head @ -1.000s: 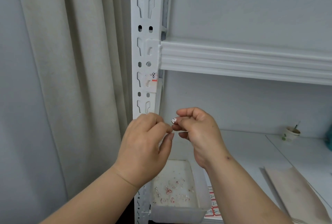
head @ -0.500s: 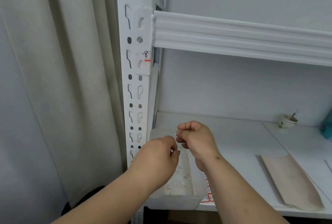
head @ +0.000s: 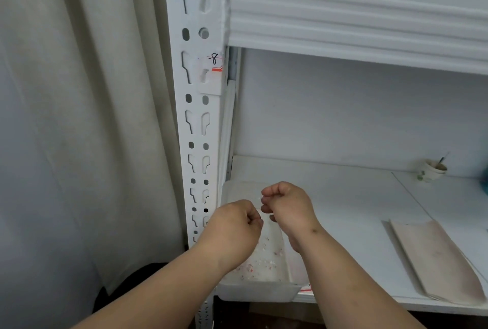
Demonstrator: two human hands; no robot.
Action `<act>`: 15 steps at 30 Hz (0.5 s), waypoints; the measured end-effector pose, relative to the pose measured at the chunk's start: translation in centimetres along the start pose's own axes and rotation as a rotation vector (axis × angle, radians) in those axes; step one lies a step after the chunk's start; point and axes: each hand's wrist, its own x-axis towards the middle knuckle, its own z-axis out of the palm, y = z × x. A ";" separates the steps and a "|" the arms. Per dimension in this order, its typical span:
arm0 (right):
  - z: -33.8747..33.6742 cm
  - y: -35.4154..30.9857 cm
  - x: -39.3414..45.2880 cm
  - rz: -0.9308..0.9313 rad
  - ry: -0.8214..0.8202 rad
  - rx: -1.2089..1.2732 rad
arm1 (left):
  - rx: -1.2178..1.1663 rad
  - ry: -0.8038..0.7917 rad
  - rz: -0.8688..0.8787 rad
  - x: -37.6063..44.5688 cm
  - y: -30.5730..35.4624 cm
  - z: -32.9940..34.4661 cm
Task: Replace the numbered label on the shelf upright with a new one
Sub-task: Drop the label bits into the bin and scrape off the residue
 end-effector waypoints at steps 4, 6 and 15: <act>0.3 0.3 0.0 0.012 0.003 -0.046 | 0.005 -0.017 -0.017 -0.2 0.0 -0.2; 0.4 0.3 -0.1 0.014 0.012 -0.055 | -0.004 -0.032 -0.028 -0.4 0.1 -0.3; 0.1 -0.7 -0.8 -0.046 0.043 -0.019 | -0.107 -0.071 -0.079 -1.2 1.1 -1.3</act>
